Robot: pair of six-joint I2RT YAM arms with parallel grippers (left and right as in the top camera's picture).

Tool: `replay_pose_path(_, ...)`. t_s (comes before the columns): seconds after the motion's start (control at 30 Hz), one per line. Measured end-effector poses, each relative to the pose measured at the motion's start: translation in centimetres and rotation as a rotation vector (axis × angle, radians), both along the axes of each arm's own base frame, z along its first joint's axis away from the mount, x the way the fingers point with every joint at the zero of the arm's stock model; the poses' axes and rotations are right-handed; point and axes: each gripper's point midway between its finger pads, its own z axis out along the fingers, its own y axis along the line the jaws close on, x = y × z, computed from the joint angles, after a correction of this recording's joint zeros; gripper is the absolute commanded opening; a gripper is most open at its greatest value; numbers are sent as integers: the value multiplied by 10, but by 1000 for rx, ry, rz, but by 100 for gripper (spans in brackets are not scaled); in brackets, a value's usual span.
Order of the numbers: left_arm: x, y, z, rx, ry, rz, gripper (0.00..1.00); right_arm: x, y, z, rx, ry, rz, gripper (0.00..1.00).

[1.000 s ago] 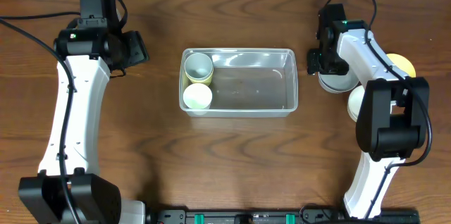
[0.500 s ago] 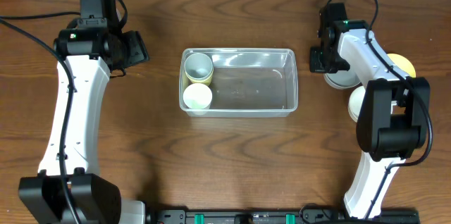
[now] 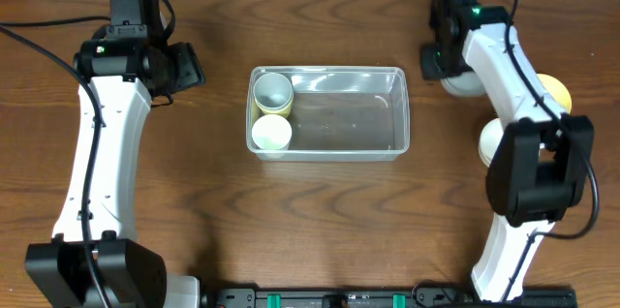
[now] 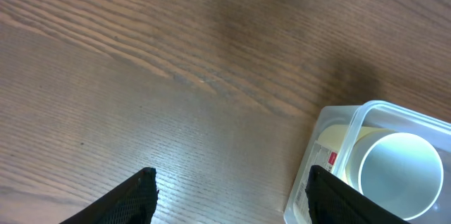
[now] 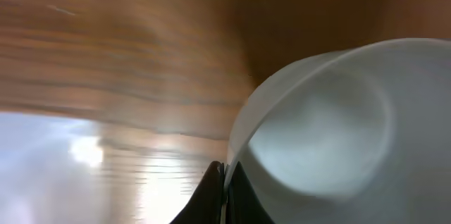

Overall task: Pack container
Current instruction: 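Grasp the grey bowl rim with the right gripper, then place the grey bowl into the container's right half and release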

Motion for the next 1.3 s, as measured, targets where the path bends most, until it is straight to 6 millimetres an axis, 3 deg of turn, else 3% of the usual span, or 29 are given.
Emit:
replay_pose_path(0.13,0,0,0,0,0,0,68,3,57,63,4,-144,181,1)
replay_pose_path(0.23,0,0,0,0,0,0,68,-11,107,100,23,-225,311,1)
replay_pose_path(0.37,0,0,0,0,0,0,68,-41,162,108,58,-221,410,1)
replay_pose_path(0.47,0,0,0,0,0,0,69,-60,182,96,77,-172,411,1)
replay_pose_path(0.57,0,0,0,0,0,0,68,-71,190,84,87,-139,396,1)
replay_pose_path(0.83,0,0,0,0,0,0,68,-93,191,29,114,-29,372,1)
replay_pose_path(0.97,0,0,0,0,0,0,68,-99,190,14,116,2,372,2)
replay_pose_path(1.03,0,0,0,0,0,0,68,-101,189,11,115,13,372,11)
replay_pose_path(1.1,0,0,0,0,0,0,68,-103,189,9,114,19,372,38)
replay_pose_path(1.17,0,0,0,0,2,0,68,-103,188,9,115,18,369,55)
replay_pose_path(1.3,-1,0,-1,0,5,0,68,-102,189,9,118,15,374,58)
